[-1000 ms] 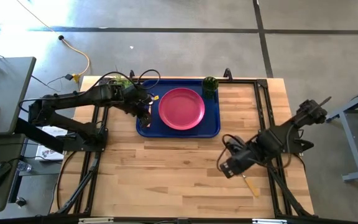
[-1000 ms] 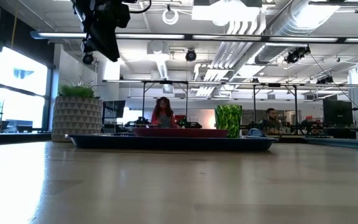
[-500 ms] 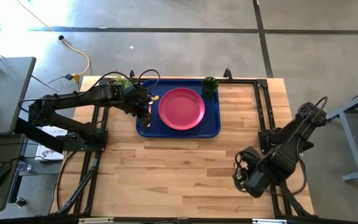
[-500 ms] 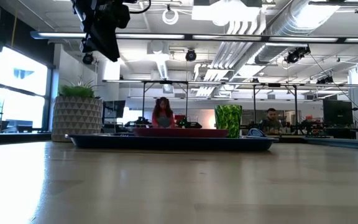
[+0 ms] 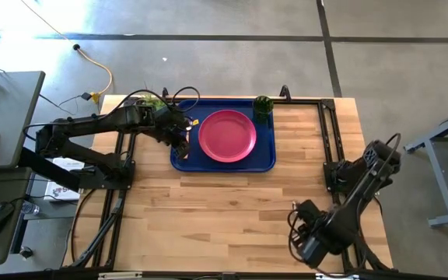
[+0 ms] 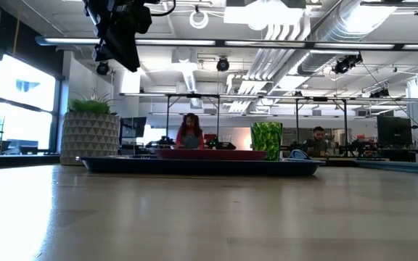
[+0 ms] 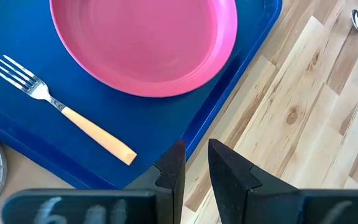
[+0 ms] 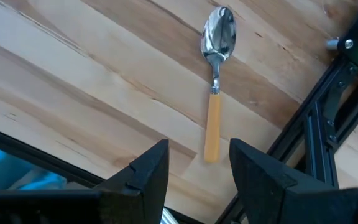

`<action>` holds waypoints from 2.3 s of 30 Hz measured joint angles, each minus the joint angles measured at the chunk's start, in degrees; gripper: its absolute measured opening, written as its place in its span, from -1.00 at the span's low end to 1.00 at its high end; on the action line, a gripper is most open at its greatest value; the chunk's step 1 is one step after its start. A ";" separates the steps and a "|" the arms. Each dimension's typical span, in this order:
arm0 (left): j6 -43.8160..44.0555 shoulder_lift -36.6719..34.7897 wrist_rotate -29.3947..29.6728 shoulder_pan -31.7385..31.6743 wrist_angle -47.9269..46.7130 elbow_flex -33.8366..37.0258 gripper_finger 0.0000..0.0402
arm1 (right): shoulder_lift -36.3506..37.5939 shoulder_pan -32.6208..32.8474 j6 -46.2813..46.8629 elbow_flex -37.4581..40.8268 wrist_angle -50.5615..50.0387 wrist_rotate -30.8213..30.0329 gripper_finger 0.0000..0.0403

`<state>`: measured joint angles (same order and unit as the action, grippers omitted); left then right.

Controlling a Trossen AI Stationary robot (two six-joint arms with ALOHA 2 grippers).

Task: Pick and place plate/cup/fork/spoon on tray
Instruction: Put the orange spoon on the left of the pink plate on the blue tray

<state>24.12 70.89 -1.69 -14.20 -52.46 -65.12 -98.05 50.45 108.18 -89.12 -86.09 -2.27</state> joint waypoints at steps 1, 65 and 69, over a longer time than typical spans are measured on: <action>0.39 0.00 0.00 0.00 0.00 -0.01 -0.71 | -0.31 0.01 0.03 0.00 0.03 0.32 -0.20; 2.85 0.02 0.59 0.00 0.02 0.02 -0.71 | 12.52 -1.21 3.90 49.85 51.06 9.85 -0.21; 2.85 0.02 0.65 0.00 0.01 0.02 -0.71 | 10.94 -1.28 4.28 49.66 51.12 10.47 -0.23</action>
<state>26.97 70.91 -1.04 -14.20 -52.45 -65.10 -87.10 49.17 112.46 -39.46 -34.97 8.20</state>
